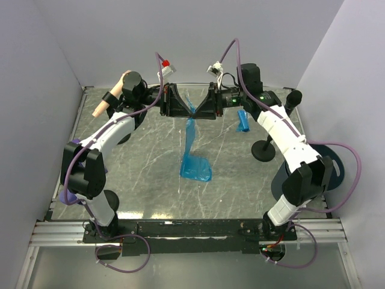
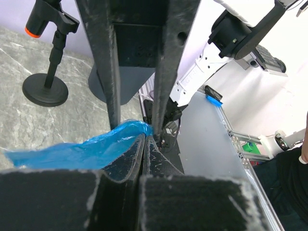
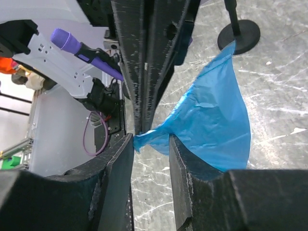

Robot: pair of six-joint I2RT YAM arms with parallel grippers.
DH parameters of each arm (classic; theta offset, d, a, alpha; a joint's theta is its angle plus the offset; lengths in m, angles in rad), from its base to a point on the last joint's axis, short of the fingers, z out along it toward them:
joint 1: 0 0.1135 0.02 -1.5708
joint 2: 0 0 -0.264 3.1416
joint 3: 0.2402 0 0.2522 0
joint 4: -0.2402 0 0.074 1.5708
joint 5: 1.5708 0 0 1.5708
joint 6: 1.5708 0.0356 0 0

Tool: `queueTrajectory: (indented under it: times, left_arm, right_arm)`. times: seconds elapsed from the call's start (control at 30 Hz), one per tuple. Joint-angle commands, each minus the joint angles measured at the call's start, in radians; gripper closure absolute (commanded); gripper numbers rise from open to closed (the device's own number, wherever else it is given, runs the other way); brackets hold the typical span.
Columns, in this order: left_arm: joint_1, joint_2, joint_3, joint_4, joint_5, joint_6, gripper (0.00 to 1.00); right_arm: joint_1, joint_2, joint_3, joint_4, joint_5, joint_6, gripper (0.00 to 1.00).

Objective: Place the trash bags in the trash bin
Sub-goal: Unfold the trash bag at the center of the board.

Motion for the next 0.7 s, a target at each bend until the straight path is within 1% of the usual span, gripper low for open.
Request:
queueTrajectory:
  times: [0.0,0.07,0.13,0.2,0.27,0.43,0.53,0.67]
  left_arm:
    - [-0.006,-0.047,0.017,0.034,0.020,0.013,0.97]
    - [-0.007,-0.046,0.014,0.057,0.023,-0.002,0.98]
    - [-0.009,-0.044,0.014,0.063,0.026,-0.008,0.99]
    - [-0.009,-0.044,0.014,0.056,0.026,-0.002,0.99]
    - [-0.006,-0.046,0.015,0.037,0.025,0.010,0.99]
    - [0.002,-0.054,0.028,-0.033,0.022,0.062,0.99]
    - [0.006,-0.058,0.025,-0.057,0.023,0.079,0.99]
    - [0.006,-0.052,0.014,0.005,0.028,0.029,0.99]
  right_arm:
    - [0.011,0.004,0.040,0.061,-0.060,0.027,0.60]
    - [0.011,0.006,0.028,0.088,-0.085,0.050,0.71]
    - [0.011,0.003,0.014,0.121,-0.105,0.077,0.85]
    - [0.008,0.001,0.008,0.134,-0.118,0.087,0.93]
    - [0.005,-0.002,0.008,0.139,-0.131,0.090,1.00]
    - [-0.044,-0.025,-0.025,0.167,-0.145,0.146,1.00]
    - [-0.067,-0.046,-0.055,0.156,-0.140,0.136,1.00]
    - [-0.073,-0.065,-0.085,0.154,-0.140,0.139,1.00]
